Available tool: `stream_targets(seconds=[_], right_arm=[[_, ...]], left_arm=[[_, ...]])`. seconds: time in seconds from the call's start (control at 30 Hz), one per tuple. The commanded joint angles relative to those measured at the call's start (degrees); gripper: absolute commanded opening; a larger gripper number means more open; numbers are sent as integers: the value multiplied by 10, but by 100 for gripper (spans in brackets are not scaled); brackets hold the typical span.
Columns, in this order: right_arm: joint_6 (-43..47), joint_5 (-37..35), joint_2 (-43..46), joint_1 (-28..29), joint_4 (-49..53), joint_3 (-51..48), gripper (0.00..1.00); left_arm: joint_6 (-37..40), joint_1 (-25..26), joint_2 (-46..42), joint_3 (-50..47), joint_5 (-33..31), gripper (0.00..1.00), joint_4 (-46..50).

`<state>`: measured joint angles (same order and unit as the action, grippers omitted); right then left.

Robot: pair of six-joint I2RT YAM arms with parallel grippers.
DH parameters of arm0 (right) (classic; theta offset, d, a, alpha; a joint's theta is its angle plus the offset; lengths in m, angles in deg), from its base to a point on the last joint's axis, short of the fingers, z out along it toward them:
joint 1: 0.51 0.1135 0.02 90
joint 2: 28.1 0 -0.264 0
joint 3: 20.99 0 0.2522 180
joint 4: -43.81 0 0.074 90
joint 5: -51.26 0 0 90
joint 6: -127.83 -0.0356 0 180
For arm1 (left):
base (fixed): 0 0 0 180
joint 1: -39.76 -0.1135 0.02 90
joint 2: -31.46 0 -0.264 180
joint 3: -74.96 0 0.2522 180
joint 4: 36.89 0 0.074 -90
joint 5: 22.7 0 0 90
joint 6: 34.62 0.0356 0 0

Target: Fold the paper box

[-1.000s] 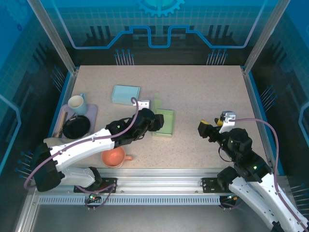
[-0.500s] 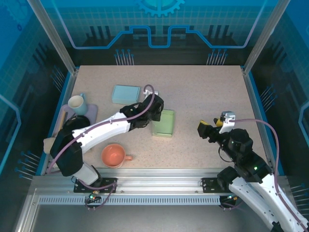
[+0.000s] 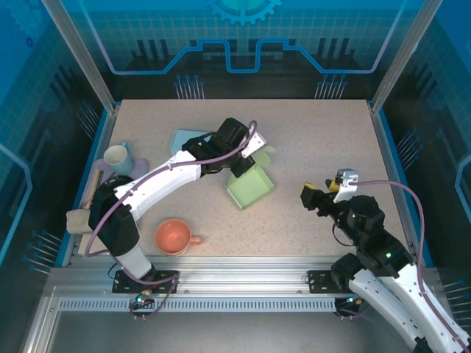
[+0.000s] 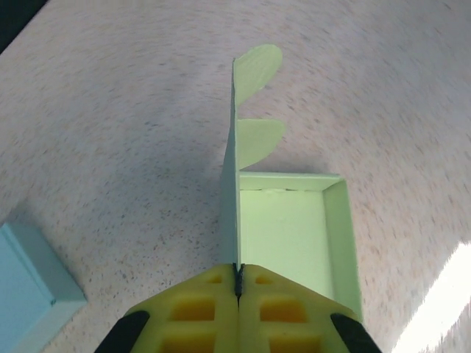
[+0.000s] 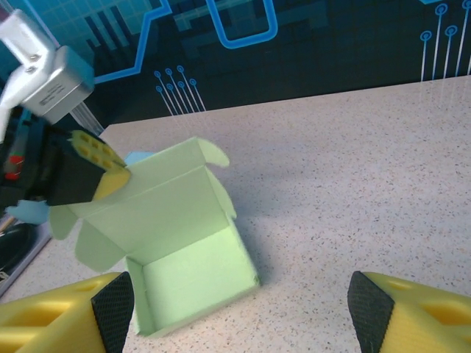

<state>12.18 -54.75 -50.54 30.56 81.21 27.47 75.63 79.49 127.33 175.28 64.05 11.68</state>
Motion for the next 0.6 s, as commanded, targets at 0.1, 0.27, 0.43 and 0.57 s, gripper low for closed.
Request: stream_targets(seconds=[0.1,0.27,0.43,0.57], right_arm=[[47,-10,-97,-11,-71,-22,79],[93,-40,-221,-27,-92,0,81],[174,-13,-349,-67,-149,21,79],[221,89,-420,-117,-297,-14,77]], left_arm=[[153,-26,0,52,134,0,93],[179,-36,32,79,157,0,119],[187,-39,37,58,157,0,93],[185,-47,30,45,175,0,78]])
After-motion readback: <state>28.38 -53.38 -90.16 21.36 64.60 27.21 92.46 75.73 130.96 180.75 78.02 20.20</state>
